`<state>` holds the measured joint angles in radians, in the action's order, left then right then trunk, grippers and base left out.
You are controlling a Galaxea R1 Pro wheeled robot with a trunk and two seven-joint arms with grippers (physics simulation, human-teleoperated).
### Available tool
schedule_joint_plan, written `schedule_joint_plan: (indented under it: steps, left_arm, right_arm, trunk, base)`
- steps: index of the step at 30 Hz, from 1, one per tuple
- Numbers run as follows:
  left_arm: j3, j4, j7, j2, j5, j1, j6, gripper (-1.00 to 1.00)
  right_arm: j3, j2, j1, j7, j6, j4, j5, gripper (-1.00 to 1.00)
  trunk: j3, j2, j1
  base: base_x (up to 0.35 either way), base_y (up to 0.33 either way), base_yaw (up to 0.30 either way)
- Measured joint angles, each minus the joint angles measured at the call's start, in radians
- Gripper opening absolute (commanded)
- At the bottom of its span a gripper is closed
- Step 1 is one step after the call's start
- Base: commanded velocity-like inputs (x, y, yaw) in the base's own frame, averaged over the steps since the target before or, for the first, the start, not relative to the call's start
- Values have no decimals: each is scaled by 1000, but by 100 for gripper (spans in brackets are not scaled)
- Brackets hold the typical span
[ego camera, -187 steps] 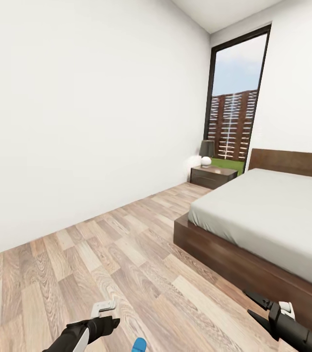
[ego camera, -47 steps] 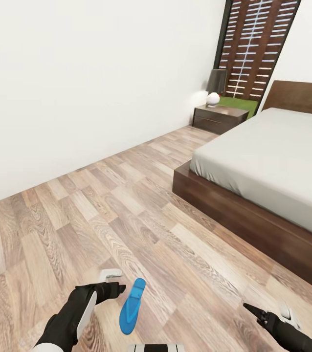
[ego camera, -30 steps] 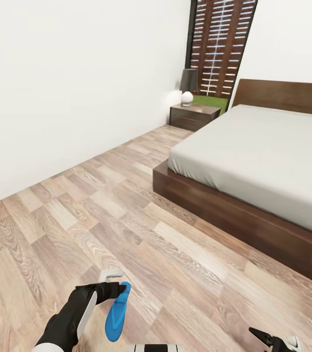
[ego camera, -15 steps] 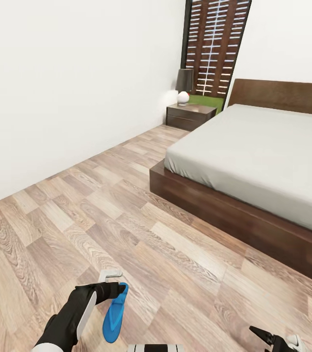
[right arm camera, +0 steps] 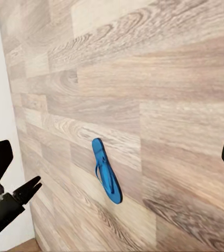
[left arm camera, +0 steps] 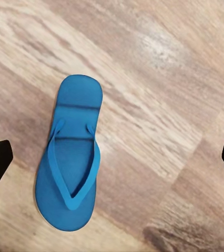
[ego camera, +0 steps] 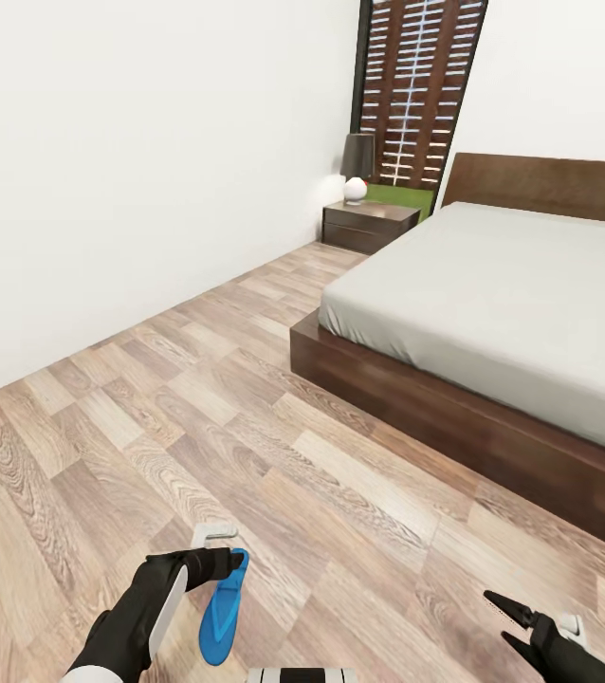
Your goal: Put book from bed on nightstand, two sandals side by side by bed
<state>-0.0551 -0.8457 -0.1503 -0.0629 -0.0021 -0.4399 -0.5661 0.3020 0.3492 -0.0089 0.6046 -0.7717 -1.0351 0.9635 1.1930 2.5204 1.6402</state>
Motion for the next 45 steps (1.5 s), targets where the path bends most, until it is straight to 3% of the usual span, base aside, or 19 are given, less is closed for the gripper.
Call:
schedule_joint_plan:
  steps: [3,6,15,45]
  left_arm:
    - [0,0,0,0,0,0,0,100]
    - [0,1,0,0,0,0,0,100]
    - [1,3,1,0,0,0,-1,100]
    - [0,3,1,1,-1,0,-2,100]
  right_arm:
    - [0,12,0,0,-7,-29,68,100]
    - [0,17,0,2,-8,-41,80,100]
    - [-1,19,0,40,-20,-88,86,100]
    - [-2,18,0,43,-22,-87,84,100]
  trunk:
    - [0,0,0]
    - [0,0,0]
    - [0,0,0]
    - [116,7,14]
  base:
    - [0,0,0]
    - [0,0,0]
    - [0,0,0]
    - [0,0,0]
